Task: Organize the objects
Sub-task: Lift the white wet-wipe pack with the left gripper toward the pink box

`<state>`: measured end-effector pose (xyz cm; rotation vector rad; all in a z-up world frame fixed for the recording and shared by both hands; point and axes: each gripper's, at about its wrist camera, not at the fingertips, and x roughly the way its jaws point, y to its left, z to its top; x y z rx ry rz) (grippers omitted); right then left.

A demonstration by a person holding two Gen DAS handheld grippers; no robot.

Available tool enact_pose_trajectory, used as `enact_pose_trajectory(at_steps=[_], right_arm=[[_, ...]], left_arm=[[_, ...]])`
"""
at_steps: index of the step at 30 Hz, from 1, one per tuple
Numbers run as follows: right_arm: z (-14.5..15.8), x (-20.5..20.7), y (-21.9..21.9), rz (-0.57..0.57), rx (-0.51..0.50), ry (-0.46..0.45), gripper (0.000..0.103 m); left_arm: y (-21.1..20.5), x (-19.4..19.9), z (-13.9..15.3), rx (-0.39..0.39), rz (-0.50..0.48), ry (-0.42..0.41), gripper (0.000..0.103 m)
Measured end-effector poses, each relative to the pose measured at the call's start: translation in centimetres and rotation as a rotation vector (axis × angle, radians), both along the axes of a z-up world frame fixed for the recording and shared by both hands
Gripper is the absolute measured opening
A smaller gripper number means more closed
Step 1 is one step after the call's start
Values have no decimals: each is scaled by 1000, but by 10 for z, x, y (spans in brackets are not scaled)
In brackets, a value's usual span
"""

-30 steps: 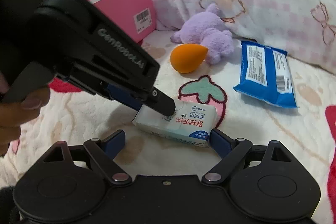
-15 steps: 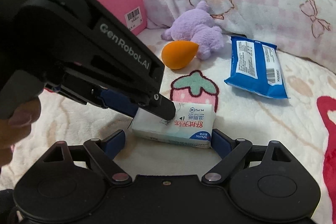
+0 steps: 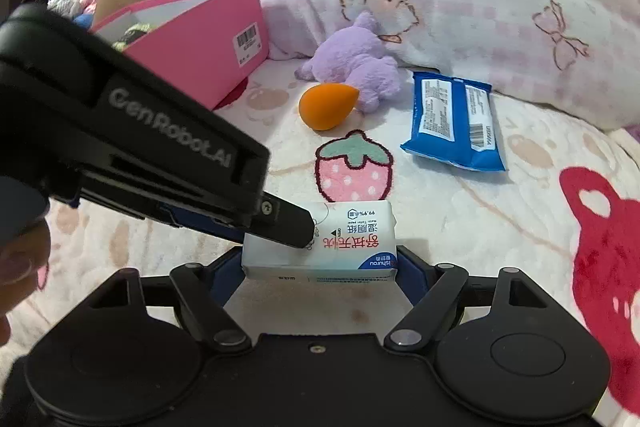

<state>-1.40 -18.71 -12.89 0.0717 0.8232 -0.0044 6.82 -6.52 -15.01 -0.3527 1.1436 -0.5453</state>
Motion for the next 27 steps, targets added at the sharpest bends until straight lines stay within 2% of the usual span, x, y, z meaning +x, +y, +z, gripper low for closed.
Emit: enact_pose_trajectory(at_steps=[3, 7, 11, 15, 18, 22, 27], right_arm=[[4, -4, -2, -12, 27, 0, 83], [10, -8, -4, -18, 124, 3, 84], [14, -12, 4, -6, 131, -3, 84], [18, -18, 10, 8, 178, -8, 83], [20, -23, 16, 15, 180, -17, 79], [22, -25, 21, 22, 198, -17, 67], [22, -26, 24, 28, 239, -2, 63]], left_arm=[[1, -2, 4, 1, -12, -6, 30], [6, -3, 8, 19, -15, -25, 30], [17, -4, 9, 3, -18, -7, 30], [26, -8, 11, 30, -20, -20, 30], [37, -11, 13, 17, -18, -12, 30], [50, -12, 17, 22, -9, -3, 30], [63, -16, 27, 18, -15, -10, 30]])
